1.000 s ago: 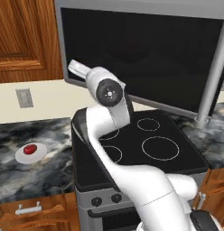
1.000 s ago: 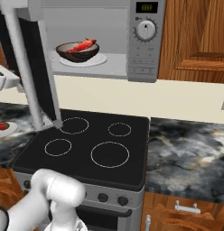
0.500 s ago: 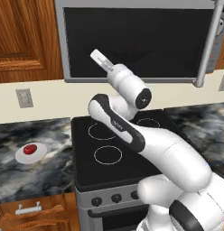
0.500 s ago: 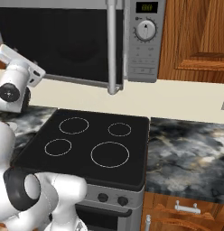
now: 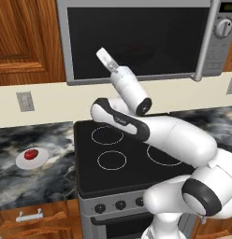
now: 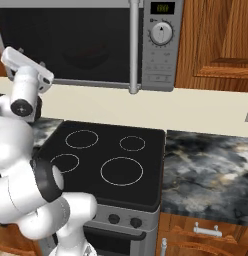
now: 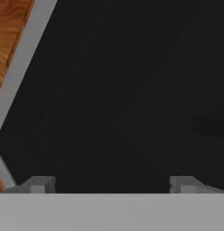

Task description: Remove the mango from the bowl and place it on the small plate. Then place the bowl with only the fish in the microwave, close the door, and press the start button to microwave the fish.

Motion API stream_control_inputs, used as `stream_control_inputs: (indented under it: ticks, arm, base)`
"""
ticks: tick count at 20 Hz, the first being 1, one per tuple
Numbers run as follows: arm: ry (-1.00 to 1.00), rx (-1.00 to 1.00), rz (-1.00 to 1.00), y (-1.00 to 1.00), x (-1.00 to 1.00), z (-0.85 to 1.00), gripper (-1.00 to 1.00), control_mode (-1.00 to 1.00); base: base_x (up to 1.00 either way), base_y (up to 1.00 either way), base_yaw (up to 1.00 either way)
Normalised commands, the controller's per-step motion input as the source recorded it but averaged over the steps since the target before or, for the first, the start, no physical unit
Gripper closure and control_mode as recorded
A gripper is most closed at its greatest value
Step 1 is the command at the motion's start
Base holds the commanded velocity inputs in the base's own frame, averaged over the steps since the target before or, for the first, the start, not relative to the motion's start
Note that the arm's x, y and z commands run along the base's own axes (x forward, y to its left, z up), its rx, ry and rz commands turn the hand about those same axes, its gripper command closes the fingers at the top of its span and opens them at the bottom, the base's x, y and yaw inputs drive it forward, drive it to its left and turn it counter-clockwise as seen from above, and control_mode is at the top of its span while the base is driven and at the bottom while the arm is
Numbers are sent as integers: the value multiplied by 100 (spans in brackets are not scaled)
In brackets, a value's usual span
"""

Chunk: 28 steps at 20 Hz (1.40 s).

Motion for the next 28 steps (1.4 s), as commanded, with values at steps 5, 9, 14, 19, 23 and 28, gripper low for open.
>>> stream_control_inputs:
  ticks: [5, 9, 14, 19, 23, 28]
  arm:
    - [-17, 12, 4, -40, -72, 50, -100, -100]
    - [-14, 18, 4, -69, -100, 73, -100, -100]
    - [-7, 23, 0, -90, -100, 83, -100, -100]
    - [13, 38, 0, -100, -100, 54, -100, -100]
    - [23, 38, 0, -100, -100, -18, -100, -100]
    - [28, 37, 0, -100, -100, -39, -100, -100]
  base:
    - [0, 0, 0]
    - [0, 0, 0]
    - [0, 0, 0]
    - [0, 0, 0]
    - [0, 0, 0]
    - [0, 0, 0]
